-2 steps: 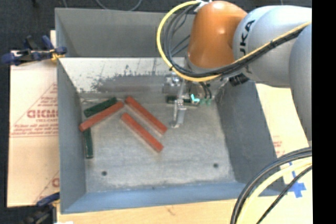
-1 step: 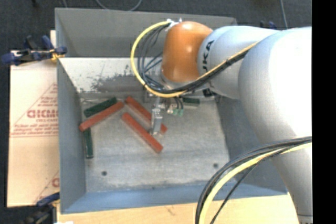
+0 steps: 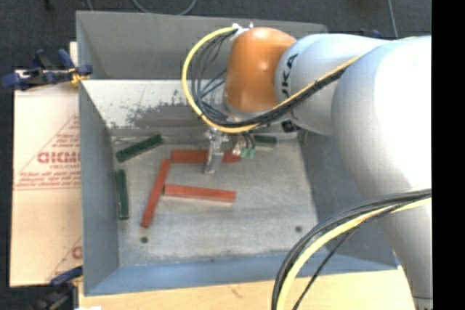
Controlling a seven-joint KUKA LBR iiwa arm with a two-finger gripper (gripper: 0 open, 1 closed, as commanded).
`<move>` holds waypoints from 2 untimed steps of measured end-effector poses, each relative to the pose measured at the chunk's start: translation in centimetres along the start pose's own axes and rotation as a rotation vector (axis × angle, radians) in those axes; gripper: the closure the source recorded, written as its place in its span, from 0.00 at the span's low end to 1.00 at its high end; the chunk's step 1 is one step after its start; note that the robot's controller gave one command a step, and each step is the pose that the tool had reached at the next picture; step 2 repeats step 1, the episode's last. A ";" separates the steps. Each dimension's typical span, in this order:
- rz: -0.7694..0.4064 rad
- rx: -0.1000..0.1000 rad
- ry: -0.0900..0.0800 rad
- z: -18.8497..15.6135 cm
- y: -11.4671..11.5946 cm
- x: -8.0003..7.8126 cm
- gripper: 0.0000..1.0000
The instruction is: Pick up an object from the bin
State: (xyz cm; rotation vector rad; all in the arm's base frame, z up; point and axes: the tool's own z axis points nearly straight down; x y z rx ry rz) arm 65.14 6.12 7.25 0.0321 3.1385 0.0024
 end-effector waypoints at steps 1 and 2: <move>0.075 -0.001 -0.010 -17.5 1.6 1.1 1.00; 0.075 -0.001 -0.010 -17.5 1.6 1.1 1.00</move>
Offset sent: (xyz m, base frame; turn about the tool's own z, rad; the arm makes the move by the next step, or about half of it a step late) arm -0.0135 0.0165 0.1678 0.0788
